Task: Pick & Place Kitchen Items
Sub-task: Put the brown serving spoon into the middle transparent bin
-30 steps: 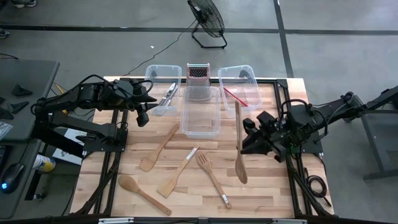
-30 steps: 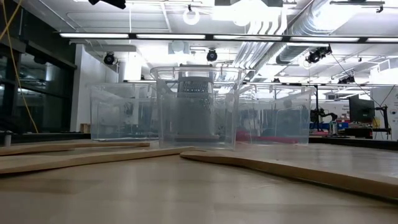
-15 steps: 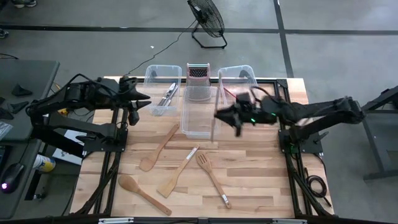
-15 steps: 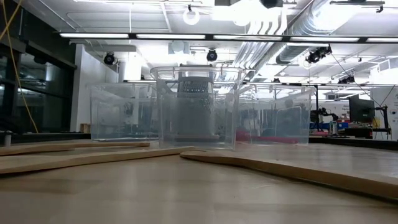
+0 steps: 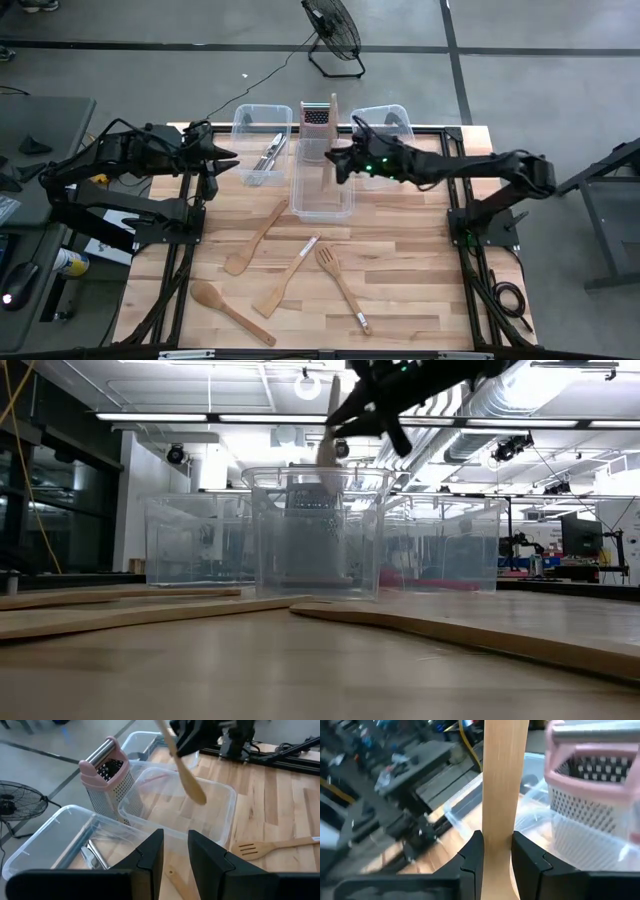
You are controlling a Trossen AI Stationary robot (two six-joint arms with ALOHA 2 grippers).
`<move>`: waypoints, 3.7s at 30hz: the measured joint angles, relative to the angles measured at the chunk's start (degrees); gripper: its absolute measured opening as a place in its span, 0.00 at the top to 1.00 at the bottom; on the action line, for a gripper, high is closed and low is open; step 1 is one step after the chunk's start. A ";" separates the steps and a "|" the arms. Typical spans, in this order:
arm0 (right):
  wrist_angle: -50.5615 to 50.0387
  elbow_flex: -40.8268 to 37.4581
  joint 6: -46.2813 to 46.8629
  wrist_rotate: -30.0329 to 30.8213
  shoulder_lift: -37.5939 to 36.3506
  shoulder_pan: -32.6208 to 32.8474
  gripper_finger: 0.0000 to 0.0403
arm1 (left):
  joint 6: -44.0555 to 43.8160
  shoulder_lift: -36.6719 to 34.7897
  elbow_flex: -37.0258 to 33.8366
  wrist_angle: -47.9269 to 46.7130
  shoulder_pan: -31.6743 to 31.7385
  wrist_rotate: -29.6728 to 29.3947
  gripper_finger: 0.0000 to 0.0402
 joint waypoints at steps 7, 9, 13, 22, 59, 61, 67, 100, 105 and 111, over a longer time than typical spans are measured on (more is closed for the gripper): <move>8.39 0.00 9.33 9.01 7.17 3.62 0.83 | -0.78 0.13 0.00 0.02 -0.02 -0.10 0.78; 10.71 0.00 11.27 12.44 8.34 5.00 0.83 | -1.71 0.11 0.00 0.02 0.00 -1.16 0.78; 11.01 0.00 16.53 19.82 9.32 7.82 0.83 | -2.14 0.11 0.00 0.02 0.00 -2.40 0.78; 6.47 0.00 18.92 23.95 9.32 11.73 0.82 | -2.58 0.13 0.00 0.02 -0.02 -2.45 0.78; 2.00 0.00 15.37 19.06 8.54 11.19 0.60 | -1.49 0.06 0.00 -0.46 -0.02 -2.53 0.78; 1.61 -0.02 13.95 18.72 7.66 11.19 0.60 | -1.49 0.02 0.00 -0.48 -0.02 -2.51 0.78; 0.72 0.00 9.34 14.55 2.98 11.19 0.60 | -1.49 -0.02 0.00 -0.92 -0.01 -2.47 0.78; -15.96 0.00 15.92 -9.59 -12.53 24.85 0.60 | -7.63 -5.01 -0.36 -4.05 -0.01 -0.66 0.78; -19.66 0.00 21.79 -6.61 -12.37 29.08 0.60 | -8.12 -8.61 -3.96 -3.41 -0.02 0.51 0.78; -19.50 0.00 28.99 -1.44 -12.16 35.12 0.60 | -9.28 -12.70 -9.41 -2.58 -0.02 2.63 0.78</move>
